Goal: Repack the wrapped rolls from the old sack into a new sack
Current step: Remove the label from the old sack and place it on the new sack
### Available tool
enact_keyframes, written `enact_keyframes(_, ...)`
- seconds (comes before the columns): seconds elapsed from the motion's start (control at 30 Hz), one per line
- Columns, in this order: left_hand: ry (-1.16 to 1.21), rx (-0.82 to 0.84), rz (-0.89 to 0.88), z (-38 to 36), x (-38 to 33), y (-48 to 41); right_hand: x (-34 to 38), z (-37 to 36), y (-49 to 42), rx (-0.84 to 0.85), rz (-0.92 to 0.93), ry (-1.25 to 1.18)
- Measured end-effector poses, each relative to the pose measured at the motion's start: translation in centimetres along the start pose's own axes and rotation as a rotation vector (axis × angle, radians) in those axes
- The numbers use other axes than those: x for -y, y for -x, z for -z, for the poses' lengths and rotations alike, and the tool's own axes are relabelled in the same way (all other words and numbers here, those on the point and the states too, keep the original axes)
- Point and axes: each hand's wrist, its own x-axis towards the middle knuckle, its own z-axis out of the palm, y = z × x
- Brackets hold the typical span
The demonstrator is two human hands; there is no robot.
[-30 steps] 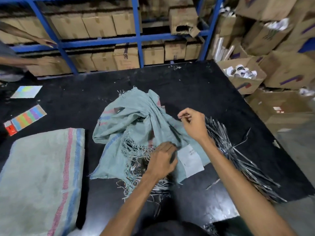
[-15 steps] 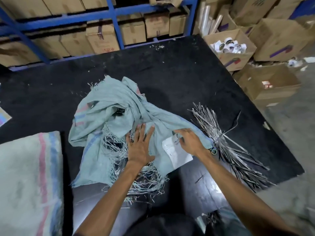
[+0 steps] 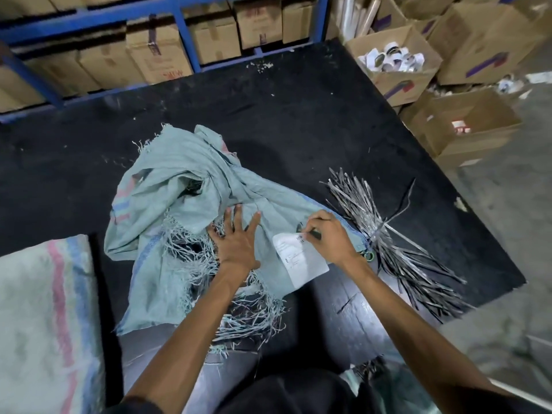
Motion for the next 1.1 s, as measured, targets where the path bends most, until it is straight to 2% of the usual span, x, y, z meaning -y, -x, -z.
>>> enact_keyframes(0.17, -0.029, 0.021, -0.002, 1.1, -0.2, -1.0, 0.8, 4.2, 5.4, -0.023, 0.049, -0.103)
enact_keyframes(0.3, -0.044, 0.003, -0.001, 1.5, 0.5, -2.0, 1.1, 8.1, 10.7, -0.018, 0.003, -0.211)
enact_keyframes(0.43, -0.028, -0.021, -0.013, 1.6, 0.7, -1.8, 4.0, 12.0, 15.0, -0.033, 0.057, -0.224)
enact_keyframes(0.53, -0.014, -0.038, -0.021, 1.3, 0.9, -1.5, 7.5, 16.1, 17.0, -0.12, 0.047, -0.353)
enact_keyframes(0.63, 0.101, -0.01, -0.059, 1.5, 0.8, -0.1, 10.1, 19.2, 17.3, -0.221, 0.046, -0.424)
enact_keyframes(0.73, 0.452, -0.058, -0.149, 2.0, 0.2, 3.6, 11.9, 18.6, 15.8, -0.254, 0.051, -0.426)
enact_keyframes(0.83, 1.081, -0.157, -0.281, 2.5, 0.4, 10.1, 13.0, 15.6, 13.9, -0.197, 0.026, -0.357)
enact_keyframes(0.9, 1.448, -0.122, -0.309, 2.8, 0.5, 14.6, 13.3, 13.5, 13.0, -0.156, 0.009, -0.3)
enact_keyframes(0.97, 1.622, -0.156, -0.241, 2.2, 1.7, 18.0, 14.5, 10.8, 12.2, -0.095, 0.018, -0.274)
enact_keyframes(1.1, 1.787, -0.293, -0.132, -1.1, 5.4, 21.3, 18.3, 6.1, 11.0, 0.034, 0.058, -0.27)
